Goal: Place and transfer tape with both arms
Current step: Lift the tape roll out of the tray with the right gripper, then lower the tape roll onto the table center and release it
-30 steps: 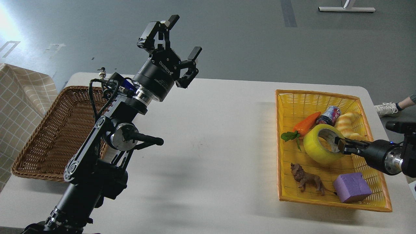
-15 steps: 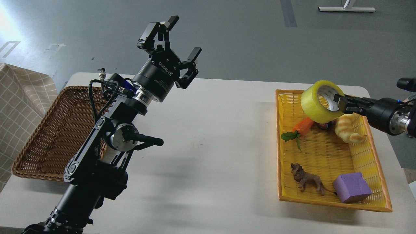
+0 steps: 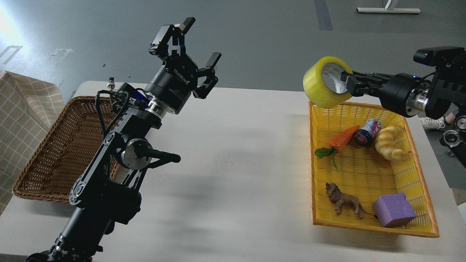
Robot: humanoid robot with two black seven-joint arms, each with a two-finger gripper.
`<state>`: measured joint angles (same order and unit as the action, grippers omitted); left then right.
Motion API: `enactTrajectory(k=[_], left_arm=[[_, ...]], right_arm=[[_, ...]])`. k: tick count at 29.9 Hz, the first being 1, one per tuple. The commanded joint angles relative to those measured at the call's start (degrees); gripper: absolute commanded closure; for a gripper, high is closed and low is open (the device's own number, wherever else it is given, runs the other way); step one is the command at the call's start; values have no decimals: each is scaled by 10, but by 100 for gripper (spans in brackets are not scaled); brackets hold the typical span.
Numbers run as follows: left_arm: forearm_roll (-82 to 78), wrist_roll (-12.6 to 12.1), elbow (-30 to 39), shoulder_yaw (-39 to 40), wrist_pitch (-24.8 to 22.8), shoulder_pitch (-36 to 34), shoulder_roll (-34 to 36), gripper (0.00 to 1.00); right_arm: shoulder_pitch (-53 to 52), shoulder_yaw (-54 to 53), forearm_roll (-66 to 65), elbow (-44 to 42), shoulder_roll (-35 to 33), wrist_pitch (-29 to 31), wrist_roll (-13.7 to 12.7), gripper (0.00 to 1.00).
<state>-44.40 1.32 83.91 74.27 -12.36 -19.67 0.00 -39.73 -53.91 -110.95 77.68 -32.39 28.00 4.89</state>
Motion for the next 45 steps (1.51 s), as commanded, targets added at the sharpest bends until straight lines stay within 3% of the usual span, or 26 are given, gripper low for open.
enactTrajectory(k=[1,20,45], left_arm=[[-1,0,2,3,0,3,0,2],[0,0,3,16,-1,3,0,2],[0,1,3,23,-1,13,0,2]], right_arm=[[-19,45,-1,-2,35,0,-1,90],[-61,166,-47,-134,234,0,-3,90],[-25,166,-115,-187,323,0,-5,91]])
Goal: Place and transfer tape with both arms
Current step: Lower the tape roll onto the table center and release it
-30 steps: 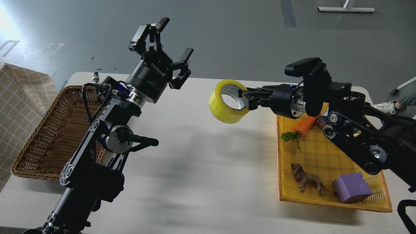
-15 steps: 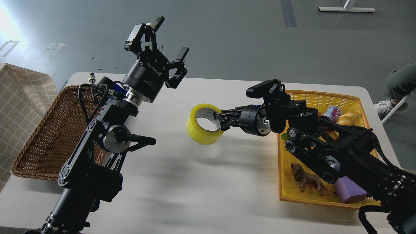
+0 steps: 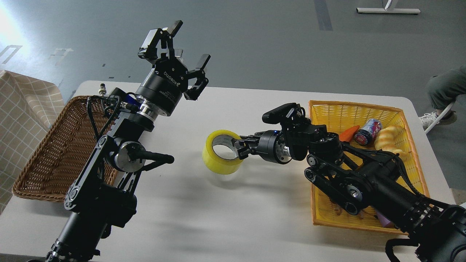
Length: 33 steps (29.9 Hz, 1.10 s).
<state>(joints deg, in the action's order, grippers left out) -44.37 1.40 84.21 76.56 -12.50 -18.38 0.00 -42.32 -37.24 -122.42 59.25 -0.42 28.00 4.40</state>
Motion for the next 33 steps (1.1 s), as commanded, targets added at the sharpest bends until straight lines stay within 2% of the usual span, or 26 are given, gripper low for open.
enactTrajectory(k=[1,6,21,23,33], left_arm=[[0,0,0,0,0,0,0,2],[0,0,0,0,-1,3,0,2],[0,0,0,0,0,7,0,2],[0,0,0,0,-1,6,0,2],[0,0,0,0,-1,7,0,2]], right_arm=[[0,0,0,-3,3,0,0,90],[5,0,1,-6,4,0,0,86],[33,0,0,-7,4,0,-1,86],[33,-1,0,-6,4,0,0,80],[35,-2,2,-4,4,0,-1,70]])
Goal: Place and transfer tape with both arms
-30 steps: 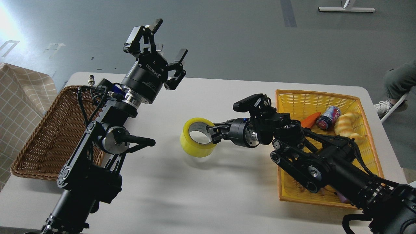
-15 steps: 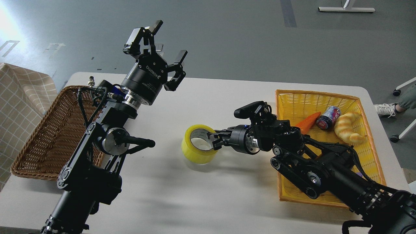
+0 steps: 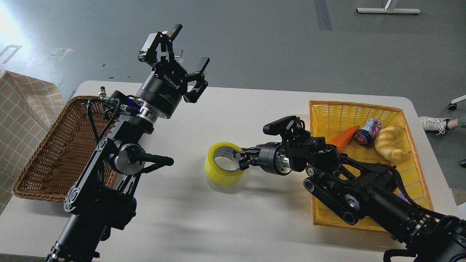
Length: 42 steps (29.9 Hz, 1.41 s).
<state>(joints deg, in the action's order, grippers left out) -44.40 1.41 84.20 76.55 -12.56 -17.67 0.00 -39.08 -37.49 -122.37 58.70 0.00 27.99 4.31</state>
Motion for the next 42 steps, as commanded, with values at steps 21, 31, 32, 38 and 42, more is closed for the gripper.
enactTrajectory(k=[21,31,32,38,42], left_arm=[[0,0,0,7,0,9,0,2],[0,-4,1,16,6,5,0,2],[0,-7,2,15,5,2,0,2],[-1,-2,14,11,4,0,0,2],[-1,4,29,15,2,0,0,2]], right_arm=[[1,-76,12,31,0,0,1,4],[37,-255,109,167,-49,0,6,0],[44,-267,140,187,-64,0,6,0],[57,-306,293,259,-114,0,6,0],[81,-345,434,285,-117,0,5,0]])
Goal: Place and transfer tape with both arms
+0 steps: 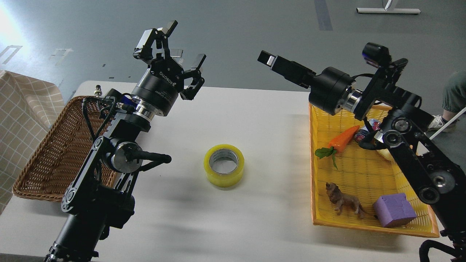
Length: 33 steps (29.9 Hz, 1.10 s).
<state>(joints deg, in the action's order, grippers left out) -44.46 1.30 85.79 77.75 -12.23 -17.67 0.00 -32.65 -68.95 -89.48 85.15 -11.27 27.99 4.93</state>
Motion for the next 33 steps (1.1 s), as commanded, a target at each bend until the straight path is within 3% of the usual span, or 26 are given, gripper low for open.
enactTrajectory(k=[1,5,12,17,24,29,33], left_arm=[[1,17,27,4,2,0,0,2],[1,50,35,3,4,3,0,2],[2,52,35,5,-2,10,0,2],[29,49,32,37,-53,26,0,2],[32,51,32,36,-52,26,0,2],[32,41,34,29,-55,31,0,2],[32,-1,36,29,-68,20,0,2]], right_arm=[[28,-47,158,26,-3,0,-2,0],[55,-88,279,51,1,0,-2,0],[99,-148,360,73,26,0,-4,0],[111,-176,360,73,85,-82,-23,0],[110,-180,361,81,94,-90,-25,0],[108,-179,361,81,102,-89,-25,0],[106,-177,360,81,104,-89,-25,0]])
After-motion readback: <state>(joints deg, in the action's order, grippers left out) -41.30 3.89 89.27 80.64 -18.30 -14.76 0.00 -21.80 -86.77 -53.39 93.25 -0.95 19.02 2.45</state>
